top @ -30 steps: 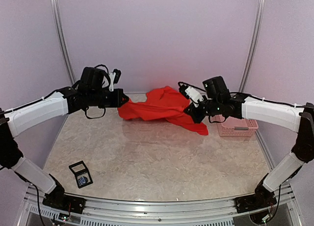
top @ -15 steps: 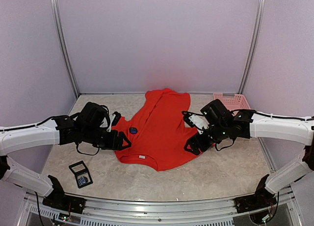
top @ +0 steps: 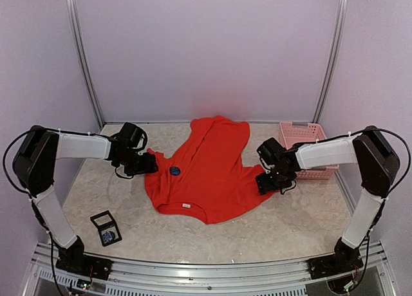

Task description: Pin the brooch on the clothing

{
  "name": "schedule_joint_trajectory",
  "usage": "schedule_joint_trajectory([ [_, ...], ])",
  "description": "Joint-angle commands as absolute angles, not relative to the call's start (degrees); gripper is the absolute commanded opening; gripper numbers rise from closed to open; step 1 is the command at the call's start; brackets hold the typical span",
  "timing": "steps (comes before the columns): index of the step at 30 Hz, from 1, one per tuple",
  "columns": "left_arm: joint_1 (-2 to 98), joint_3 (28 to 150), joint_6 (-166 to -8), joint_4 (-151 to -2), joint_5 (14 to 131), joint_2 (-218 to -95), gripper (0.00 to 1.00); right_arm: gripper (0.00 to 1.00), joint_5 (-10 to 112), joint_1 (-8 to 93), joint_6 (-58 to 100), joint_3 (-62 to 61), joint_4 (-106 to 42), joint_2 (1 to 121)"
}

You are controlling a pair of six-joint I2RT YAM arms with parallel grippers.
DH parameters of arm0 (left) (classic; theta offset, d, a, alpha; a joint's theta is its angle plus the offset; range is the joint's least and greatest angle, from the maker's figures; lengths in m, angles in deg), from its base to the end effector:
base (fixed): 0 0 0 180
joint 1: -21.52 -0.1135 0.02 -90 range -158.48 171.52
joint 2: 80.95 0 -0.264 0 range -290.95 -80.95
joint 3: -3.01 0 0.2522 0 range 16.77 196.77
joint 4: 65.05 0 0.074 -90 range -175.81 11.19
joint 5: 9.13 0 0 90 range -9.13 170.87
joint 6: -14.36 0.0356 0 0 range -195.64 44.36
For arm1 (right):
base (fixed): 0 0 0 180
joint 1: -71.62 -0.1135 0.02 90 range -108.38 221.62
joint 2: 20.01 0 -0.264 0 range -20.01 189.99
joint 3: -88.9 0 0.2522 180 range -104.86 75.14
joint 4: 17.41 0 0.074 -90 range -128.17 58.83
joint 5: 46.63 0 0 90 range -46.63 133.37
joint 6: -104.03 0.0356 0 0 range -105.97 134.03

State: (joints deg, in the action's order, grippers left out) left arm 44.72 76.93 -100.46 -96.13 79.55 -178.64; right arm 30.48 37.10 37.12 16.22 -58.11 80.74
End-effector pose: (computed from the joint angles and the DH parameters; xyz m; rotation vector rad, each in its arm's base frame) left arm 0.3207 -0.1383 0.1839 -0.0269 2.5671 -0.3579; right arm 0.2773 0.1811 0.1529 -0.2128 2.7027 -0.0235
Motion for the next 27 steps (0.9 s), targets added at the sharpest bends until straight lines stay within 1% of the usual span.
schedule_joint_trajectory([
  [1, 44.3, 79.7, -98.3, -94.3, 80.5, -186.0, 0.73, 0.74, 32.2, 37.5, 39.2, 17.0, -58.0, 82.5],
  [2, 44.4, 79.9, -98.4, -94.2, 80.1, -188.0, 0.71, 0.67, 33.4, 37.5, 39.4, 18.0, -57.5, 82.6],
  [3, 44.5, 79.8, -98.4, -94.0, 79.9, -188.9, 0.68, 0.57, 34.4, 37.5, 39.7, 19.0, -57.2, 82.4],
  [4, 44.9, 79.5, -98.5, -93.7, 79.6, -189.8, 0.65, 0.44, 35.1, 37.3, 40.2, 19.9, -56.9, 81.9],
  [5, 45.3, 78.9, -98.5, -93.2, 79.3, -190.2, 0.58, 0.31, 35.4, 37.2, 40.6, 21.0, -56.8, 81.0],
  [6, 45.8, 78.0, -98.5, -92.8, 78.8, -190.3, 0.47, 0.19, 35.7, 37.2, 41.0, 22.0, -56.7, 79.7],
  [7, 46.3, 77.2, -98.7, -92.3, 78.1, -190.1, 0.26, 0.09, 35.8, 37.2, 41.5, 23.4, -56.9, 78.2],
  [8, 46.7, 76.1, -99.2, -92.1, 77.7, -189.5, 0.03, 0.01, 35.7, 37.3, 42.0, 24.1, -57.4, 76.4],
  [9, 47.2, 74.7, -99.6, -91.9, 77.5, -188.0, 0.0, 0.0, 35.4, 37.2, 42.5, 24.6, -58.4, 74.7],
  [12, 48.8, 68.8, -101.6, -93.2, 79.6, -182.2, 0.0, 0.0, 33.4, 37.2, 44.6, 25.2, -63.9, 68.8],
  [15, 51.2, 60.8, -105.7, -94.9, 80.7, -171.4, 0.0, 0.0, 32.5, 37.2, 48.0, 26.4, -70.2, 61.6],
  [17, 54.1, 55.9, -109.3, -96.8, 82.4, -164.0, 0.0, 0.0, 34.2, 37.2, 49.6, 27.6, -72.8, 56.9],
  [22, 60.8, 50.2, -118.9, -101.7, 84.3, -152.3, 0.0, 0.0, 40.6, 36.9, 52.8, 30.9, -76.9, 50.7],
  [27, 69.4, 47.6, -128.5, -109.8, 88.0, -144.6, 0.0, 0.0, 41.7, 35.8, 55.3, 30.4, -83.4, 47.4],
])
